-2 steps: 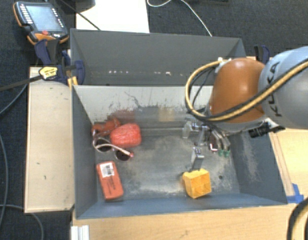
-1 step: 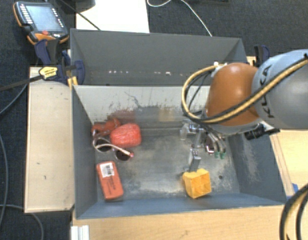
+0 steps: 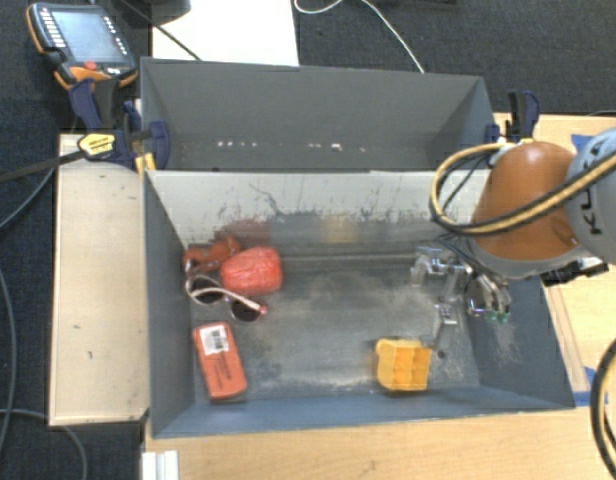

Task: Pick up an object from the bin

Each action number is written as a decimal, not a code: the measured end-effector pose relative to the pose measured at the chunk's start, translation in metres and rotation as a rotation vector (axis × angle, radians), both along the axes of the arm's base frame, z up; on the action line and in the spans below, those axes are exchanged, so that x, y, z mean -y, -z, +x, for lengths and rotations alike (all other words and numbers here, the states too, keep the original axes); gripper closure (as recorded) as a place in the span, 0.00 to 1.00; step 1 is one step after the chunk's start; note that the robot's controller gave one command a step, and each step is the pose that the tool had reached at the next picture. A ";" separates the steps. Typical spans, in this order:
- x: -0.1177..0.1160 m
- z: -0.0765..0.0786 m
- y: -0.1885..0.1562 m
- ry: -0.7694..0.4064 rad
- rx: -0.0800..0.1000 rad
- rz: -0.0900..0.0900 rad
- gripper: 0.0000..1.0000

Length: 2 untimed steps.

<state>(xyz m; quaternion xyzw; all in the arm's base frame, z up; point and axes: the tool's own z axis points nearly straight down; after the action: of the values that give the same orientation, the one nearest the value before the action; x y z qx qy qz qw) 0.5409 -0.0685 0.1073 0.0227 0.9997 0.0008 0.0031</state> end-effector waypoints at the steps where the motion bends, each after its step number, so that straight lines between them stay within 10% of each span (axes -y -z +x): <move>1: -0.001 -0.047 -0.049 -0.393 -0.006 -0.001 0.00; 2: 0.056 -0.055 0.017 0.001 0.003 -0.001 0.00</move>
Offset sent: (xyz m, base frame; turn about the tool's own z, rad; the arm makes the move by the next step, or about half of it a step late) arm -0.0584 -0.0704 -0.0349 0.0303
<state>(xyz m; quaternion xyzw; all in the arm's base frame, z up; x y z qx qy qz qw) 0.4862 -0.1249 0.0906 0.0232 0.9997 0.0005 0.0049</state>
